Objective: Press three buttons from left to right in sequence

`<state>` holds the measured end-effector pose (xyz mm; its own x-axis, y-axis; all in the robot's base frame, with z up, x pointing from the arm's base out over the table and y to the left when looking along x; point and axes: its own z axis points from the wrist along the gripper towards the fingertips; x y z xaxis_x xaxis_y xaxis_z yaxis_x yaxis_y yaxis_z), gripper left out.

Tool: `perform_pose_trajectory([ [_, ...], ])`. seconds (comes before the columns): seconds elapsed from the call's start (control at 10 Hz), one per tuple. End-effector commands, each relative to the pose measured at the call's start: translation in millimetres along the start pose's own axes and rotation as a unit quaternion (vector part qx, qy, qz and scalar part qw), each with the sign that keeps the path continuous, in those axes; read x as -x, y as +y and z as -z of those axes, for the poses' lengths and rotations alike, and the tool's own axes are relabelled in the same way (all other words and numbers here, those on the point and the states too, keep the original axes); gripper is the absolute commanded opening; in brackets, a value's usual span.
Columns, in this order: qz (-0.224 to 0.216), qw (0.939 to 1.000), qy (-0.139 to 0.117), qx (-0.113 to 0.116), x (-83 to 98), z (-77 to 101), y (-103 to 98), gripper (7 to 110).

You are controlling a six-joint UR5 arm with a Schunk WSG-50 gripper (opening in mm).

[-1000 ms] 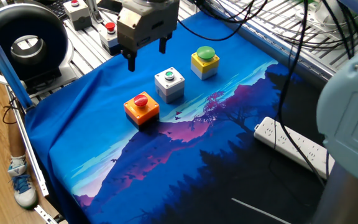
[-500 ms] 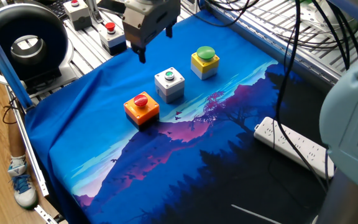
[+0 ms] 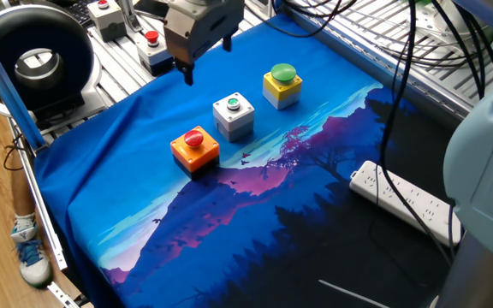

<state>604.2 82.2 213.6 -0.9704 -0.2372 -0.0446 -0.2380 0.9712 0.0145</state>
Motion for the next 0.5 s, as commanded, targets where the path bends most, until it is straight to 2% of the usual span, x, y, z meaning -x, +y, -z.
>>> perform_pose_trajectory([
  [0.0,0.006,0.9999,-0.01,0.013,4.5,0.8,5.4,107],
  [0.3,0.008,0.9998,-0.017,-0.001,8.4,0.1,-1.8,107],
  [0.4,0.003,0.9997,-0.012,-0.019,6.1,-0.4,-10.9,66],
])
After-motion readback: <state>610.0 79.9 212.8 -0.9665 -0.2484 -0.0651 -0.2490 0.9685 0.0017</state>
